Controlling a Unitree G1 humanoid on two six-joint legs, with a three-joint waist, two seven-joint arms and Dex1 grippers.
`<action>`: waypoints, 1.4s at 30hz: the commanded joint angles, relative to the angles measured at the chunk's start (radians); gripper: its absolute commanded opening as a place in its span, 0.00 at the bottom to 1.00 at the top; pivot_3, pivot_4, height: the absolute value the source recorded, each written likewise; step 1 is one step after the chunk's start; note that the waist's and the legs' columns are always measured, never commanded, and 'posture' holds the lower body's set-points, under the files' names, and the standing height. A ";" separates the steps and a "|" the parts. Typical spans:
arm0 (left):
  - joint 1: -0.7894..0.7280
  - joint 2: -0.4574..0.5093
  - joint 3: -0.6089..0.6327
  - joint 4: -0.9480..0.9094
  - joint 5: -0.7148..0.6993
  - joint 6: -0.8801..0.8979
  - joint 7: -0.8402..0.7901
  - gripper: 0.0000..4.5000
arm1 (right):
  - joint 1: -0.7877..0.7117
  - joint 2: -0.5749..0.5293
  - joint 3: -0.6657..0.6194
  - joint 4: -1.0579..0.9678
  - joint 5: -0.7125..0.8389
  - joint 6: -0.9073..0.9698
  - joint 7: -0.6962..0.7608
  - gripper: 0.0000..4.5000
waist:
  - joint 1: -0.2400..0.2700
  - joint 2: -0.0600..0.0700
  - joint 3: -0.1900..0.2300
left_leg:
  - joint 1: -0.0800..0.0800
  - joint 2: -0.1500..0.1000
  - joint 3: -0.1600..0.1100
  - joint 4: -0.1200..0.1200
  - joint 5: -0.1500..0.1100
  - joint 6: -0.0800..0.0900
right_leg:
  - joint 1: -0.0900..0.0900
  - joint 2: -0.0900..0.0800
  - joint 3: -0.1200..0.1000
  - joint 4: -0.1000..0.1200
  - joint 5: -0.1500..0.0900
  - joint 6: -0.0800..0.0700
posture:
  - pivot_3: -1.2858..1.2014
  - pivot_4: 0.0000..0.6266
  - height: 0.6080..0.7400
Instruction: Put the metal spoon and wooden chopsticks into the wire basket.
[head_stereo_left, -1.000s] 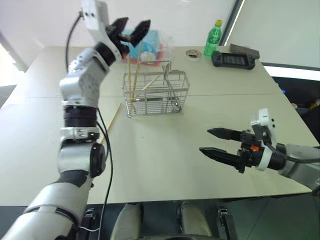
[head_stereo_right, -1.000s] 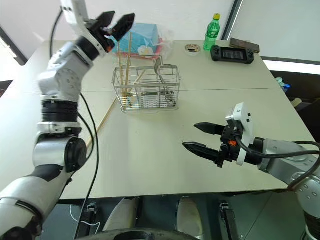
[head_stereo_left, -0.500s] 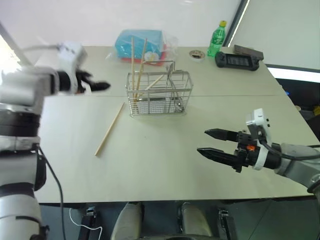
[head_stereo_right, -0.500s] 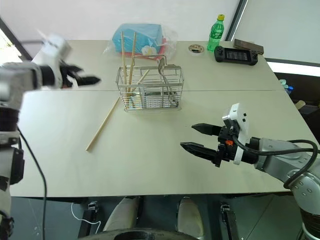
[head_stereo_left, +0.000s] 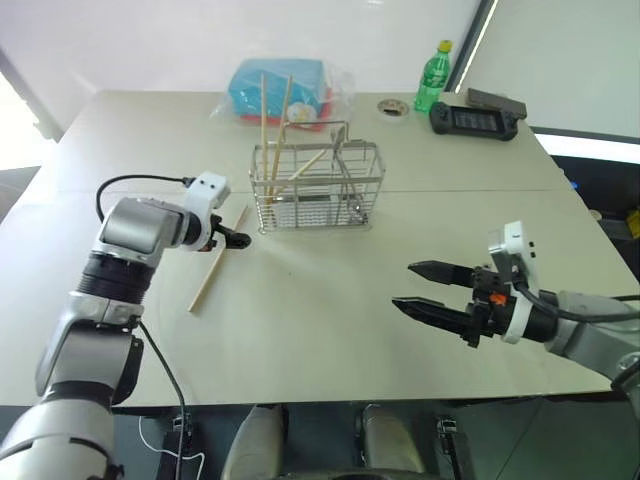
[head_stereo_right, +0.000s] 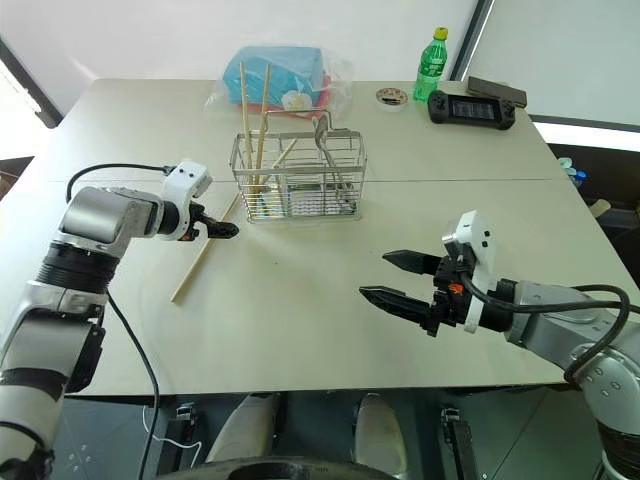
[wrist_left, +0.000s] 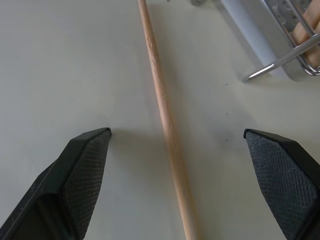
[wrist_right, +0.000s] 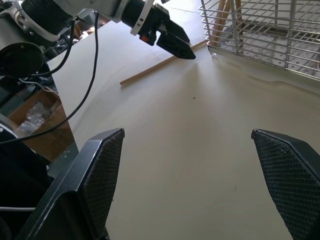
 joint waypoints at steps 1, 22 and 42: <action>-0.034 -0.016 -0.010 0.062 0.036 -0.044 0.003 1.00 | -0.001 0.006 -0.036 -0.031 0.028 -0.021 -0.012 0.94 | 0.002 0.000 0.000 | 0.000 0.000 0.000 0.000 0.000 0.000 | 0.000 0.000 0.000 0.000 0.000 0.000 | 0.52 0.24 0.94; -0.085 -0.095 0.213 0.179 0.035 -0.203 0.088 0.02 | -0.016 -0.002 -0.028 -0.015 0.035 -0.025 -0.018 0.94 | 0.006 0.007 -0.004 | 0.001 -0.001 0.000 0.002 -0.001 0.001 | 0.003 -0.001 0.000 -0.002 0.000 0.000 | 0.52 0.24 0.94; -0.484 -0.333 0.480 0.261 -0.115 -0.950 0.246 0.02 | -0.010 -0.006 -0.043 -0.022 0.035 -0.026 -0.017 0.94 | 0.004 0.000 0.000 | 0.001 -0.003 0.002 0.005 -0.001 0.002 | 0.005 -0.003 -0.001 -0.003 0.001 0.004 | 0.52 0.24 0.94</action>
